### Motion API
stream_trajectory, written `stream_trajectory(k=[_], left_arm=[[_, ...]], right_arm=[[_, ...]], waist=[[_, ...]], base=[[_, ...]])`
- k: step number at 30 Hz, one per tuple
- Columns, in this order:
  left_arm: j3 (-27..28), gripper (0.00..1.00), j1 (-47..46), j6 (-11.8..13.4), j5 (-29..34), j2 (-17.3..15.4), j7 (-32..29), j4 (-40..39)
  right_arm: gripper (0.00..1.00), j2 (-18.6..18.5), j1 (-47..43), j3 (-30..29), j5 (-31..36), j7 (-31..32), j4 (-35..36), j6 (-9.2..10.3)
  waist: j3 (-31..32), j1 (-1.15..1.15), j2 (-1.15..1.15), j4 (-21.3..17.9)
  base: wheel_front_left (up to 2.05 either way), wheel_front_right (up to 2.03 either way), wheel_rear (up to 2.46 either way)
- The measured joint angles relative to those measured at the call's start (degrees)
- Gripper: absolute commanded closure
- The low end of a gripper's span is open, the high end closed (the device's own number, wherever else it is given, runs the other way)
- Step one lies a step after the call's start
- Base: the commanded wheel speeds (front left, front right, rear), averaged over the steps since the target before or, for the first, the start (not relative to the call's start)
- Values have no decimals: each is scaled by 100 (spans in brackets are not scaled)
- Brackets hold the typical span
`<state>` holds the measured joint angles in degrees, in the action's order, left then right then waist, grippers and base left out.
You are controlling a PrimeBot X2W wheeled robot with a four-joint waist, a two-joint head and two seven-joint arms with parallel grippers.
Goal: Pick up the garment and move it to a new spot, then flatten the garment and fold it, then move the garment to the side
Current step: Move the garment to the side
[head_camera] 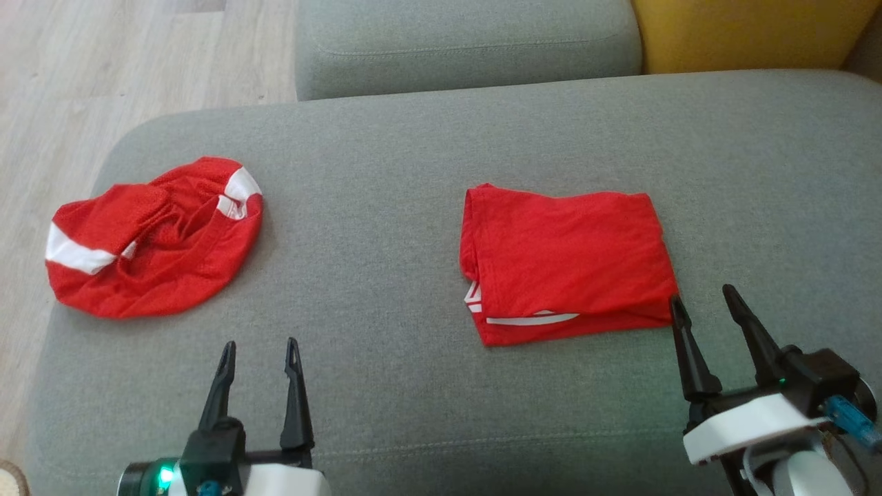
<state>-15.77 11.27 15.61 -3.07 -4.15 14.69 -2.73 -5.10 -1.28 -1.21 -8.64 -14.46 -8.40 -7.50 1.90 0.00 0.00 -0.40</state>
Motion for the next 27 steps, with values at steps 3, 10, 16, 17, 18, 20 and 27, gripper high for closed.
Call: stream_trajectory(k=[3, 10, 16, 17, 18, 20, 27], left_arm=[[0, 0, 15, -4, 55, 4, 1, 0], [1, 0, 16, -5, 80, 16, 1, 5], [0, 0, 16, -8, 107, 22, 1, 24], [-2, 0, 16, -9, 107, 23, 1, 26], [-4, 0, 15, -24, 107, 24, 1, 26], [-13, 0, 15, -49, 108, 27, 1, 26], [-168, 0, -26, -107, 193, 44, 0, 63]], right_arm=[[0, 5, -17, -20, 0, 0, -15, -1], [0, 36, -31, -32, 10, 0, -25, 0], [0, 37, -31, -77, 10, 0, -37, 0], [0, 42, -30, -89, 10, 0, -69, 0], [0, 51, -30, -102, 10, 0, -114, 0], [0, 114, -11, -186, -32, 0, -254, -1], [0, 142, 817, -558, -25, 0, -1535, -1]], waist=[[-3, 0, 0, 32], [-19, 0, 0, 72], [-32, 0, 0, 109], [-37, 0, 0, 117], [-46, 0, 0, 127], [-76, 0, 0, 157], [-279, 0, 0, 301]], base=[[0, 0, 0], [0, 0, 0], [0, 0, 0], [0, 0, 0], [0, 0, 0], [0, 0, 0], [0, 0, 0]])
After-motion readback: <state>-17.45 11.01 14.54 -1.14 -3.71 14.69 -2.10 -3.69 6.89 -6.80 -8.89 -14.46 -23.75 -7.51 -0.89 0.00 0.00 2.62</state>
